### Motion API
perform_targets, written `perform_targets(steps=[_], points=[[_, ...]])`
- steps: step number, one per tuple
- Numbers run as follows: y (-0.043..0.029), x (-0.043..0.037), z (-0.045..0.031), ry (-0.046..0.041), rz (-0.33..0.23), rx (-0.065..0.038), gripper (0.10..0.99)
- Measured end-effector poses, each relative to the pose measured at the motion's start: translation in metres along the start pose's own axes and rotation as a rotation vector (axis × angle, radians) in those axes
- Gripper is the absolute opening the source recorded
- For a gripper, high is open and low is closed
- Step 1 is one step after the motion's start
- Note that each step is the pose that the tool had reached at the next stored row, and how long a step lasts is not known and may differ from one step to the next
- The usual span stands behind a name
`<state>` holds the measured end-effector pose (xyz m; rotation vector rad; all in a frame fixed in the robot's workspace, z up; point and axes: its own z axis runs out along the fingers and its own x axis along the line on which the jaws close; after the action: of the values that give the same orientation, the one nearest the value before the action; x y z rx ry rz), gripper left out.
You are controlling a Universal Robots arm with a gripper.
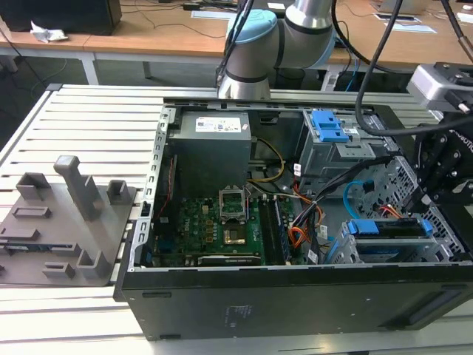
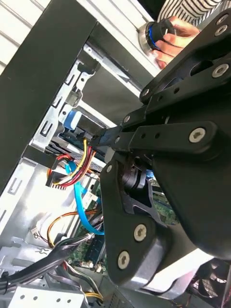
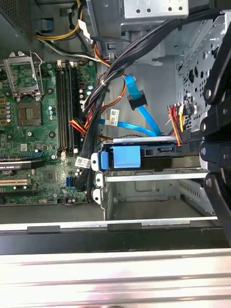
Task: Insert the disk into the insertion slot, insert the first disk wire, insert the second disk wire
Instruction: 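Insert the first disk wire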
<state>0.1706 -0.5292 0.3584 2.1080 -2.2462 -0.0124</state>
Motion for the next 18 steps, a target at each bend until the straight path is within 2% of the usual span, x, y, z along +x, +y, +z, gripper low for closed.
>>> perform_targets(steps=[5,8,9,10,14,16,18], points=[[-0.0028,-0.0008,0.0162,0.0004,0.000,0.000,0.106],[-0.0029,-0.0008,0.0163,0.0001,0.000,0.000,0.106],[-0.0024,-0.0005,0.0073,0.0001,0.000,0.000,0.106],[-0.0020,-0.0003,0.0047,0.0000,0.000,0.000,0.106],[0.0121,0.0015,0.0009,-0.0003,0.000,0.011,0.106],[0.0153,0.0020,-0.0074,-0.0008,0.000,0.017,0.106],[0.0164,0.0021,-0.0083,-0.0011,0.000,0.018,0.106]])
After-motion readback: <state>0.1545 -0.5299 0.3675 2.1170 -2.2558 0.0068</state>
